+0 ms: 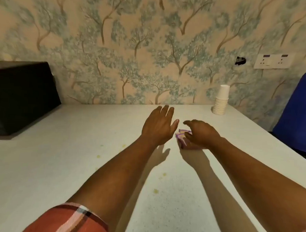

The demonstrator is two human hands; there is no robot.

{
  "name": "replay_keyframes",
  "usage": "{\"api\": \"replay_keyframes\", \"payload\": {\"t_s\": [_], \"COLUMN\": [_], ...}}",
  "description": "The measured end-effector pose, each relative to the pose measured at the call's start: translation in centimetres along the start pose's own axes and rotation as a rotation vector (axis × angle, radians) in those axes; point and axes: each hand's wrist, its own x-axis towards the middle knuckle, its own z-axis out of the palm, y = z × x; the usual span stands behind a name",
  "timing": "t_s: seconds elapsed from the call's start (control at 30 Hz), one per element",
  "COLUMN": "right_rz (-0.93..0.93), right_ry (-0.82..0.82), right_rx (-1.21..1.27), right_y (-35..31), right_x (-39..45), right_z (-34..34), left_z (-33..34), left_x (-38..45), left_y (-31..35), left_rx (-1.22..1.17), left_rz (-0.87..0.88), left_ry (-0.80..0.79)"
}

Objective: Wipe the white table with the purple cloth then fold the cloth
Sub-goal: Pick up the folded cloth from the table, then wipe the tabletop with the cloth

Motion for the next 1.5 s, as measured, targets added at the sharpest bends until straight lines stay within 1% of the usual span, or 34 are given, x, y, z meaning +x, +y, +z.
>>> {"api": "replay_keyframes", "payload": {"t_s": [0.13, 0.23, 0.33, 0.43, 0.5, 0.6, 0.7, 0.77, 0.83, 0.93, 1.03, 1.13, 1.27, 1.37, 1.4, 1.43, 1.5], "right_rz": [-0.029, -0.02, 0.074, 0.088, 0.11, 0.127, 0.098, 0.075, 0.047, 0.003, 0.006, 0.034, 0.042, 0.044, 0.022, -0.012, -0.098], "right_ry": [-0.163, -0.213, -0.172, -0.071, 0.006, 0.043, 0.108, 0.125, 0.113, 0.081, 0.042, -0.083, -0.141, -0.188, -0.182, -0.181, -0.226], "right_rx": [0.055, 0.049, 0.058, 0.241, 0.346, 0.24, 0.242, 0.217, 0.189, 0.133, 0.114, 0.108, 0.205, 0.378, 0.392, 0.363, 0.245], "right_y": [1.1, 2.2, 3.2, 3.3, 3.2, 3.1, 2.5, 1.6, 0.7, -0.6, -2.1, -4.2, -7.0, -8.8, -9.4, -10.0, -10.9], "right_x": [-0.1, 0.1, 0.1, -0.1, -0.4, -0.4, -0.7, -1.5, -2.5, -4.3, -6.0, -7.5, -9.5, -11.2, -11.7, -12.1, -12.9], "right_z": [1.5, 3.5, 5.1, 5.3, 4.8, 4.2, 3.4, 2.6, 2.0, 1.1, 0.3, -0.6, -0.9, -0.5, 0.0, 0.6, 2.3], "left_z": [2.9, 5.0, 6.4, 6.8, 6.4, 5.3, 3.9, 3.0, 2.0, 0.8, -0.5, -1.7, -3.5, -4.5, -4.6, -4.6, -4.5], "left_x": [-1.0, -1.9, -2.2, -2.2, -2.5, -2.7, -2.2, -2.1, -2.3, -2.8, -3.6, -4.8, -7.2, -9.3, -10.0, -10.8, -12.4], "left_y": [1.1, 1.8, 1.8, 1.7, 1.8, 2.5, 3.6, 4.4, 4.9, 5.1, 4.8, 3.8, 1.7, -0.1, -0.8, -1.4, -2.8], "left_rx": [-0.014, -0.065, -0.084, -0.15, -0.236, -0.435, -0.68, -0.857, -0.994, -1.119, -1.216, -1.238, -1.181, -1.109, -1.056, -0.978, -0.767], "left_rz": [0.014, 0.035, -0.027, -0.112, -0.189, -0.383, -0.568, -0.705, -0.823, -0.905, -0.892, -0.841, -0.777, -0.713, -0.694, -0.676, -0.615], "left_ry": [-0.045, -0.01, -0.055, -0.139, -0.171, -0.197, -0.283, -0.335, -0.352, -0.376, -0.467, -0.591, -0.747, -0.854, -0.846, -0.798, -0.609]}}
